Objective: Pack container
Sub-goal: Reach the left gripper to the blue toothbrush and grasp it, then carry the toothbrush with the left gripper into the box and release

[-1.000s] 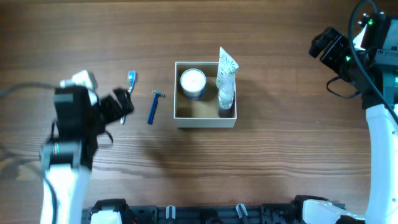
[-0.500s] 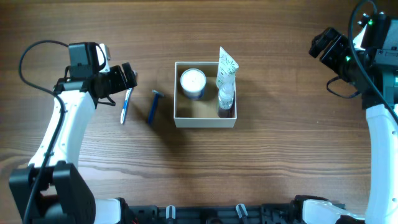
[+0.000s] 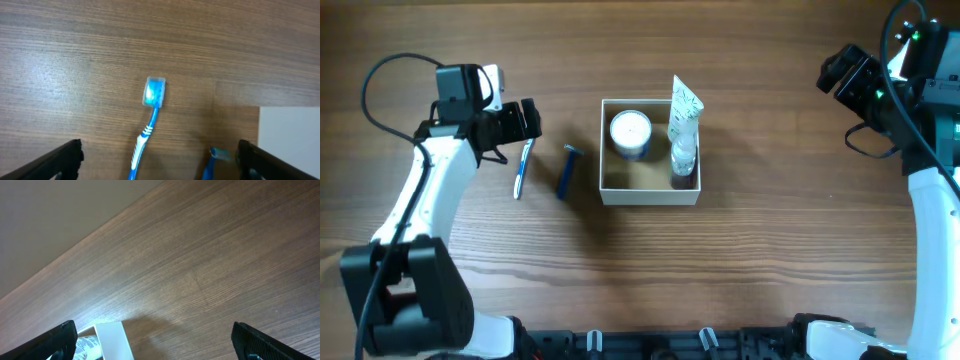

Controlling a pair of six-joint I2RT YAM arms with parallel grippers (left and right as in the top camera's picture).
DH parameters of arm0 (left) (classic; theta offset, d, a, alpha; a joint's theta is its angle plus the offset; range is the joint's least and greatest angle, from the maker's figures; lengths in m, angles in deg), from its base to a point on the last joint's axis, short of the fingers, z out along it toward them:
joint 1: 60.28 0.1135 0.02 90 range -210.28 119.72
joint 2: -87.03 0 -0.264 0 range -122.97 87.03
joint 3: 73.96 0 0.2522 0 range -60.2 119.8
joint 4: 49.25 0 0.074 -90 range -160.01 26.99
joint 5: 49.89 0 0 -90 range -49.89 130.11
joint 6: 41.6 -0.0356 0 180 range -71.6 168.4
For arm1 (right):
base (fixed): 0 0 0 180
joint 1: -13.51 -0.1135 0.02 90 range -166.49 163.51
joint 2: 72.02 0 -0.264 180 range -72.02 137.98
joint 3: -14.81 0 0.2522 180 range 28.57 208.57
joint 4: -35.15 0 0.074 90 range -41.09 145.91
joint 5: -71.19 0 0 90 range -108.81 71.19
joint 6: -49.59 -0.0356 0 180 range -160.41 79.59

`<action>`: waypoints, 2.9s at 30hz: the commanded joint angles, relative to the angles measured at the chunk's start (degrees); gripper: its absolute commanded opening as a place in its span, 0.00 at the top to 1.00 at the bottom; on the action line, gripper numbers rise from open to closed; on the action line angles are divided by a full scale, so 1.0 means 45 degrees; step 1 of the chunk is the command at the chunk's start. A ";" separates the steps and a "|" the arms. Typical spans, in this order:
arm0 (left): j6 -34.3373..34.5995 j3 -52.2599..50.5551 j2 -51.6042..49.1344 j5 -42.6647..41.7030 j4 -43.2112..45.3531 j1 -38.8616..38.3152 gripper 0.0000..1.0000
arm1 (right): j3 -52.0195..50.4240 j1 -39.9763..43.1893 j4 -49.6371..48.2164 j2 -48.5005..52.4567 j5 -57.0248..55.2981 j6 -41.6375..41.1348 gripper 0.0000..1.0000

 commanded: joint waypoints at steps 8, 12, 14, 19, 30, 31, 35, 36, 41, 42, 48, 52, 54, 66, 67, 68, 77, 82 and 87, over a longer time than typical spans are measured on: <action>-0.2074 0.0185 -0.2137 0.0151 0.0194 -0.0131 0.21 | 0.0024 0.0024 -0.0005 0.0107 0.0204 -0.0068 0.00; -0.3094 0.0175 -0.2210 0.0155 0.0185 -0.0131 0.28 | 0.0024 0.0024 -0.0005 0.0107 0.0204 -0.0068 0.00; -0.3560 0.0175 -0.2210 0.0151 0.0194 -0.0131 0.35 | 0.0024 0.0024 -0.0005 0.0107 0.0204 -0.0073 0.00; -0.3575 0.0170 -0.2302 0.0155 0.0194 -0.0131 0.37 | 0.0024 0.0024 -0.0005 0.0107 0.0204 -0.0068 0.00; -0.3570 0.0160 -0.2982 0.0155 0.0151 -0.0131 0.36 | 0.0024 0.0024 -0.0010 0.0107 0.0204 -0.0068 0.00; -0.3570 0.0160 -0.3050 0.0155 0.0141 -0.0131 0.36 | 0.0024 0.0024 -0.0005 0.0107 0.0204 -0.0068 0.00; -0.3570 0.0160 -0.3327 0.0155 0.0092 -0.0131 0.39 | 0.0024 0.0024 -0.0010 0.0107 0.0204 -0.0073 0.00; -0.3570 0.0160 -0.3381 0.0155 0.0083 -0.0131 0.42 | 0.0024 0.0024 -0.0005 0.0107 0.0204 -0.0073 0.00; -0.3570 0.0160 -0.3439 0.0160 -0.0058 -0.0141 0.66 | 0.0024 0.0024 -0.0010 0.0107 0.0204 -0.0078 0.00; -0.3570 0.0160 -0.3439 0.0160 -0.0097 -0.0146 0.71 | 0.0024 0.0024 -0.0010 0.0107 0.0204 -0.0078 0.00; -0.3473 0.0165 -0.3434 0.0257 -0.0345 -0.0253 0.93 | 0.0024 0.0024 -0.0010 0.0107 0.0204 -0.0073 0.00; -0.3468 0.0165 -0.3419 0.0529 -0.0578 -0.0466 0.96 | 0.0024 0.0024 -0.0010 0.0107 0.0204 -0.0073 0.00; -0.3313 0.0165 -0.3313 0.0607 -0.0680 -0.0636 0.96 | 0.0024 0.0024 -0.0010 0.0107 0.0204 -0.0073 0.00; -0.2030 0.1331 0.0204 0.2055 -0.2545 -0.3351 0.96 | 0.0024 0.0024 -0.0010 0.0107 0.0204 -0.0078 0.00; -0.2025 0.1331 0.0583 0.2453 -0.2545 -0.3716 0.96 | 0.0024 0.0024 -0.0005 0.0107 0.0204 -0.0083 0.00; -0.2025 0.1331 0.0913 0.2807 -0.2545 -0.4036 0.96 | 0.0024 0.0024 -0.0010 0.0107 0.0204 -0.0078 0.00; -0.1467 0.1331 0.2404 0.3060 -0.2492 -0.6708 0.96 | 0.0024 0.0024 -0.0010 0.0107 0.0204 -0.0073 0.00; -0.2613 0.1326 0.2118 0.3021 -0.1889 -0.8301 0.96 | 0.0024 0.0024 -0.0010 0.0107 0.0204 -0.0078 0.00; -0.3264 0.1326 0.1783 0.3021 -0.0899 -0.8777 0.96 | 0.0024 0.0024 -0.0010 0.0107 0.0204 -0.0078 0.00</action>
